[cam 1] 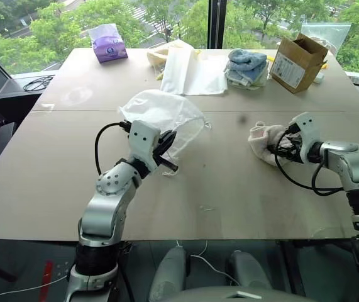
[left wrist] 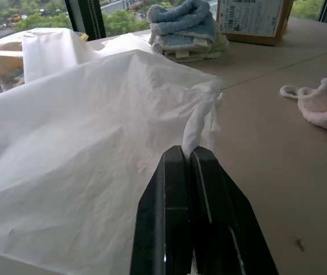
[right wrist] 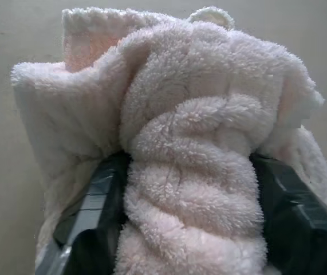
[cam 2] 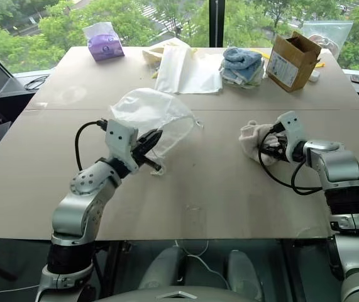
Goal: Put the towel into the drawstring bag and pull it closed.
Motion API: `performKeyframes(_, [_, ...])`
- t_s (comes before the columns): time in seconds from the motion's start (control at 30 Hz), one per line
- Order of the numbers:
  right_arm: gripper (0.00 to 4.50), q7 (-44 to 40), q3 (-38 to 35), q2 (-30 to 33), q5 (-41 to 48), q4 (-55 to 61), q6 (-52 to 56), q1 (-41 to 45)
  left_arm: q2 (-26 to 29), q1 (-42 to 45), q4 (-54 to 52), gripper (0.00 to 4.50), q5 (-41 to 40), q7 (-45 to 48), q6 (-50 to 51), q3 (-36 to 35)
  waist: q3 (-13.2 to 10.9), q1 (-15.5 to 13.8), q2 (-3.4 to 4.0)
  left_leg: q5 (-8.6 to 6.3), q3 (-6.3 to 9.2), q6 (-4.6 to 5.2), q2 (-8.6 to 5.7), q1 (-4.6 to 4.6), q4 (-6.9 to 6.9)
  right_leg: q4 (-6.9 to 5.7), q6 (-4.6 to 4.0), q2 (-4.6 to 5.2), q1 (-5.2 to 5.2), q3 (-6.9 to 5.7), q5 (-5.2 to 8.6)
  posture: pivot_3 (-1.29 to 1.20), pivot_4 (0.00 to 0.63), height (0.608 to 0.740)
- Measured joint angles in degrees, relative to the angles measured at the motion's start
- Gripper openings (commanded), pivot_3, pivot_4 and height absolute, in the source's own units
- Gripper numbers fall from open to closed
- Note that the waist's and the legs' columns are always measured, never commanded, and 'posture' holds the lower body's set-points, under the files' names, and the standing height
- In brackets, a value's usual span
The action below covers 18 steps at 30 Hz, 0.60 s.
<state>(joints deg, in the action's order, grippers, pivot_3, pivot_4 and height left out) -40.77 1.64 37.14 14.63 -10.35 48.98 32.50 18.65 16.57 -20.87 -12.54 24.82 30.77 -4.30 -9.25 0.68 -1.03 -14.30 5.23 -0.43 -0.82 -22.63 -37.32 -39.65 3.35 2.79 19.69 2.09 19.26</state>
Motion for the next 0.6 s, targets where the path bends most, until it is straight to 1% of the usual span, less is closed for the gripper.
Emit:
performKeyframes(0.1, [0.31, -1.0, 0.0, 0.1, 0.6, 1.9, 1.4, -0.8, 0.3, 2.9, 1.9, 0.0, -1.3, -0.3, 1.1, -2.1, 0.1, 0.1, -0.11, 0.0, -0.02, 0.0, 0.01, 0.0, 0.04, 0.06, 0.0, 0.0, 0.0, 0.01, 0.0, 0.0, 0.15, 0.74])
performKeyframes(0.13, [0.15, -1.3, 0.0, 0.2, 1.0, 2.7, 2.2, -1.2, 0.6, 3.5, 2.5, 0.0, -1.7, -0.3, 1.6, -2.5, 0.1, 0.1, -0.14, 0.0, -0.01, 0.0, 0.01, -0.01, 0.07, 0.08, 0.0, 0.0, 0.0, 0.0, 0.0, 0.0, 0.15, 0.74])
performKeyframes(0.17, [0.08, -1.5, 0.0, 0.6, 1.3, 4.1, 2.8, -1.9, 0.8, 4.6, 3.2, 0.0, -3.0, -0.1, 2.9, -2.9, 0.1, 0.1, -0.17, 0.0, 0.01, 0.0, 0.01, -0.02, 0.1, 0.11, 0.0, -0.01, 0.01, -0.01, 0.0, 0.0, 0.15, 0.74])
performKeyframes(0.3, [0.07, -3.0, 0.2, 1.3, 1.6, 8.3, 3.5, -3.8, 1.6, 8.0, 3.7, 0.0, -9.2, 1.9, 8.2, -4.8, 0.1, 0.3, -0.2, 0.0, 0.04, -0.03, 0.02, -0.09, 0.28, 0.38, 0.0, 0.0, 0.03, -0.07, 0.0, 0.0, 0.15, 0.74])
performKeyframes(0.43, [0.07, -4.9, 0.8, 1.7, 2.1, 11.5, 3.8, -4.1, 3.0, 8.0, 3.7, 0.0, -13.3, 5.2, 10.9, -4.7, 0.1, 0.6, -0.2, 0.12, 0.01, -0.24, 0.06, -0.15, 0.59, 0.7, 0.0, -0.02, 0.1, -0.06, 0.0, 0.0, 0.15, 0.74])
performKeyframes(0.47, [0.07, -6.0, 1.3, 1.4, 3.3, 12.8, 4.7, -4.0, 3.7, 8.0, 3.7, 0.0, -14.3, 6.0, 11.4, -4.7, 0.1, 0.9, -0.19, 0.12, -0.02, -0.25, 0.07, -0.16, 0.68, 0.73, -0.01, -0.02, 0.14, -0.01, 0.0, 0.0, 0.15, 0.74])
performKeyframes(0.53, [0.07, -7.8, 2.8, -1.2, 6.6, 16.0, 6.6, -2.9, 3.9, 8.4, 3.7, 0.0, -16.4, 7.1, 12.4, -4.7, 0.0, 1.6, -0.13, 0.12, -0.05, -0.25, 0.07, -0.19, 0.74, 0.75, -0.01, 0.0, 0.17, 0.0, 0.0, 0.0, 0.15, 0.74])
performKeyframes(0.6, [0.07, -8.5, 3.0, -3.0, 9.2, 18.8, 7.4, -0.3, 3.8, 9.3, 3.8, 0.0, -17.8, 7.8, 12.7, -4.5, -0.4, 1.7, 0.17, 0.13, -0.11, -0.25, 0.04, -0.36, 0.68, 0.71, 0.0, 0.03, 0.36, 0.07, -0.01, 0.0, 0.15, 0.74])
